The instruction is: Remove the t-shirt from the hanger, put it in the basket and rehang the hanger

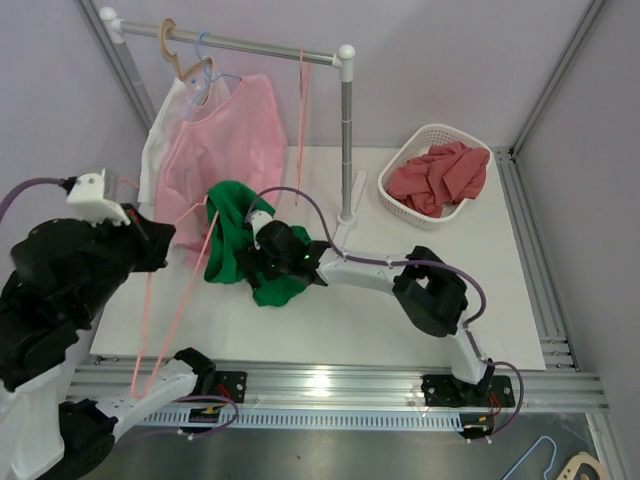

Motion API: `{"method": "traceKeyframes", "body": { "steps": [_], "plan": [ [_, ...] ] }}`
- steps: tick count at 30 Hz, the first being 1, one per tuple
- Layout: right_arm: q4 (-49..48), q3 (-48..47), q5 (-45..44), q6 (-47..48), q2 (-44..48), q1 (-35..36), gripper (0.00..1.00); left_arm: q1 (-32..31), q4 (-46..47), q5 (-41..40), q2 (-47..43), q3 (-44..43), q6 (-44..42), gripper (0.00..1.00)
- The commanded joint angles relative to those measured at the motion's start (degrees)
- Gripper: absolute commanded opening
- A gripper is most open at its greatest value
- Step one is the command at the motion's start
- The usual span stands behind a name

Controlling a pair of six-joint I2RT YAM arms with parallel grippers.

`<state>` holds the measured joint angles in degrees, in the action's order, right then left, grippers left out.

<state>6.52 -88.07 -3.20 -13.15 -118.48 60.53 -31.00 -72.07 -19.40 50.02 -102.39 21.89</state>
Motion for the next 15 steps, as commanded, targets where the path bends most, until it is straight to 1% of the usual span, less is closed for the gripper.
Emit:
{"method": "traceKeyframes", "body": {
  "steps": [1, 5, 7, 8, 9, 10, 11, 14, 15],
  "plan": [
    [3.67, -6.22, -7.68, 1.81, -6.48, 1.6, 1.0, -0.28, -3.85, 3.04, -0.98, -6.57, -3.87, 0.01],
    [3.23, -7.46, -13.14, 1.11, -9.31, 1.52, 1.0, -0.28, -9.91, 5.95, 1.57, -11.95, -5.1, 0.01],
    [4.9, -7.73, -14.29, 0.32, -10.02, 1.08, 1.0, -0.29, -9.67, 6.65, 1.57, -11.61, -5.63, 0.01],
    [5.51, -7.55, -14.46, -0.03, -10.11, 0.73, 0.91, -0.29, -9.49, 6.48, 1.49, -11.34, -5.63, 0.01],
    [6.04, -6.25, -14.55, -0.56, -9.93, 0.64, 0.73, -0.37, -8.79, 6.39, 1.4, -11.08, -5.8, 0.01],
    [5.87, -5.02, -14.99, -1.09, -9.41, 0.55, 0.15, -0.37, -8.44, 6.39, 1.22, -10.82, -5.81, 0.01],
    [5.78, -3.35, -15.51, -1.87, -8.54, 0.73, 0.0, -0.37, -7.83, 6.39, 1.22, -10.9, -5.72, 0.01],
    [4.47, 6.22, -15.25, -3.72, -1.78, 2.13, 0.0, -0.28, -3.96, 6.57, 1.22, -10.38, -6.16, 0.01],
    [3.85, 9.2, -14.99, -4.25, 4.33, 3.79, 0.0, -0.28, -3.0, 6.48, 1.74, -10.46, -6.51, 0.01]
  ]
}}
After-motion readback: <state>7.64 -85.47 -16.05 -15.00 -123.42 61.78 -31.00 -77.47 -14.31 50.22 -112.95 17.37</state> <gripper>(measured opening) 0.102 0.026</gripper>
